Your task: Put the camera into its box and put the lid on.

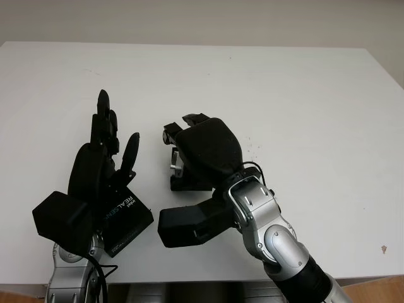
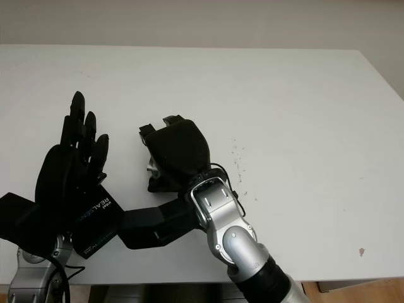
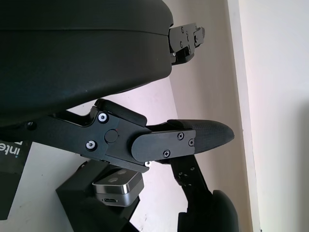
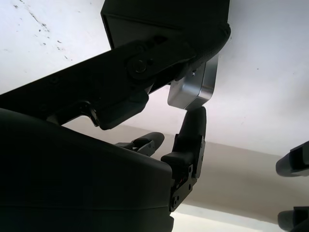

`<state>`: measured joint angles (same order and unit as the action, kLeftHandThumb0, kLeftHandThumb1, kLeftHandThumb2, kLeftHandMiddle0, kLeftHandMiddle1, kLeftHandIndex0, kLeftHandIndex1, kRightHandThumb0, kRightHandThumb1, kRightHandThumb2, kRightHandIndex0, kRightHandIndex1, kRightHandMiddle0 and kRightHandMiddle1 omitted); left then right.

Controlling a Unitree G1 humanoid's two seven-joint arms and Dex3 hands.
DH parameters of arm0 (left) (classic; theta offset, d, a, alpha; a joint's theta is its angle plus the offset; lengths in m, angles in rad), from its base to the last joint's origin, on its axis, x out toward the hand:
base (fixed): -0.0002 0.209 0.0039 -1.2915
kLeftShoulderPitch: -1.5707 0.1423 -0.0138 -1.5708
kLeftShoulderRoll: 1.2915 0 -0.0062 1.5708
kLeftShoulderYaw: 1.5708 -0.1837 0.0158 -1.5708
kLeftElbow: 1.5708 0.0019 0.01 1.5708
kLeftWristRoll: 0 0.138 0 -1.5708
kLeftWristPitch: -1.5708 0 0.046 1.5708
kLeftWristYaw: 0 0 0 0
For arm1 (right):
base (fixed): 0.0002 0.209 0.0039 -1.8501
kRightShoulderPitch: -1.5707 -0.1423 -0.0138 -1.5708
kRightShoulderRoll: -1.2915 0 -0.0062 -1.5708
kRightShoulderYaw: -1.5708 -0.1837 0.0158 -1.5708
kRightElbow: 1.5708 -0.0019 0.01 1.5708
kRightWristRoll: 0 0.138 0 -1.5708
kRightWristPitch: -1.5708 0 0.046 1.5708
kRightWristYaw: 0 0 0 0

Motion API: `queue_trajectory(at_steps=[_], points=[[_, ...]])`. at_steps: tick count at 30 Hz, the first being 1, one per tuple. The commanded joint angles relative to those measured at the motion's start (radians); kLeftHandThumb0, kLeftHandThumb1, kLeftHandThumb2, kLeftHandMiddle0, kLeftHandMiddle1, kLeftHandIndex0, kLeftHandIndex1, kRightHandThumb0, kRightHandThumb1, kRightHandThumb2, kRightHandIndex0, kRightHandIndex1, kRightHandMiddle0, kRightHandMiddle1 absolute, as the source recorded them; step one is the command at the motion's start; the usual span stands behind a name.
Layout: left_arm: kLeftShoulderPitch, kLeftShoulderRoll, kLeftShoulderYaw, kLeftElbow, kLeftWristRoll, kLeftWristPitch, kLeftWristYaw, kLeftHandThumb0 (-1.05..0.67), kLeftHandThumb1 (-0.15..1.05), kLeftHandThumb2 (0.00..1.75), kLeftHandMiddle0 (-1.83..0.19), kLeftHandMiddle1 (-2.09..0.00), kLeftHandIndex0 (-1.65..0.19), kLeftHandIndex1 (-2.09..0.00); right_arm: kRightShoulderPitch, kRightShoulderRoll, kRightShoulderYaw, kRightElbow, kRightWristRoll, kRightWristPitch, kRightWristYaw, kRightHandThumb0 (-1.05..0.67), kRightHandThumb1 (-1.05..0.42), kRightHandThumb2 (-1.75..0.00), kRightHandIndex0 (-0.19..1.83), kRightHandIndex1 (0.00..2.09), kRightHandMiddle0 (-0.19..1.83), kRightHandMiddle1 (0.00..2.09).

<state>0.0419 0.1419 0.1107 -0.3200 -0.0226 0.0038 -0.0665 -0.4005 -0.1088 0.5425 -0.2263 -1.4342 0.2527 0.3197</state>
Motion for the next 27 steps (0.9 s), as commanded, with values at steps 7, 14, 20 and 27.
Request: queue_trajectory(at_steps=[7,14,20,27], points=[[0.006,-0.007,0.000,0.000,-0.003,-0.011,0.002,-0.71,1.05,0.51,0.17,-0.05,0.18,-0.05,-0.009,0.018,0.017,0.021,-0.092,0.032,-0.073,-0.78,-0.95,-0.05,0.50,0.21,0.27,1.30],[0.003,-0.006,0.001,0.001,-0.001,-0.009,0.004,-0.71,1.05,0.50,0.17,-0.05,0.18,-0.05,-0.003,0.017,0.016,0.027,-0.108,0.033,-0.111,-0.74,-0.94,-0.05,0.51,0.23,0.31,1.29],[0.003,-0.008,-0.001,0.001,0.000,-0.012,0.004,-0.70,1.05,0.50,0.17,-0.05,0.18,-0.05,0.002,0.018,0.022,0.034,-0.118,0.037,-0.117,-0.74,-0.94,-0.05,0.51,0.25,0.36,1.34],[0.007,-0.011,-0.002,0.000,-0.001,-0.020,0.004,-0.70,1.05,0.50,0.18,-0.05,0.19,-0.05,0.001,0.013,0.019,0.039,-0.102,0.032,-0.074,-0.73,-0.94,-0.05,0.48,0.27,0.35,1.37]])
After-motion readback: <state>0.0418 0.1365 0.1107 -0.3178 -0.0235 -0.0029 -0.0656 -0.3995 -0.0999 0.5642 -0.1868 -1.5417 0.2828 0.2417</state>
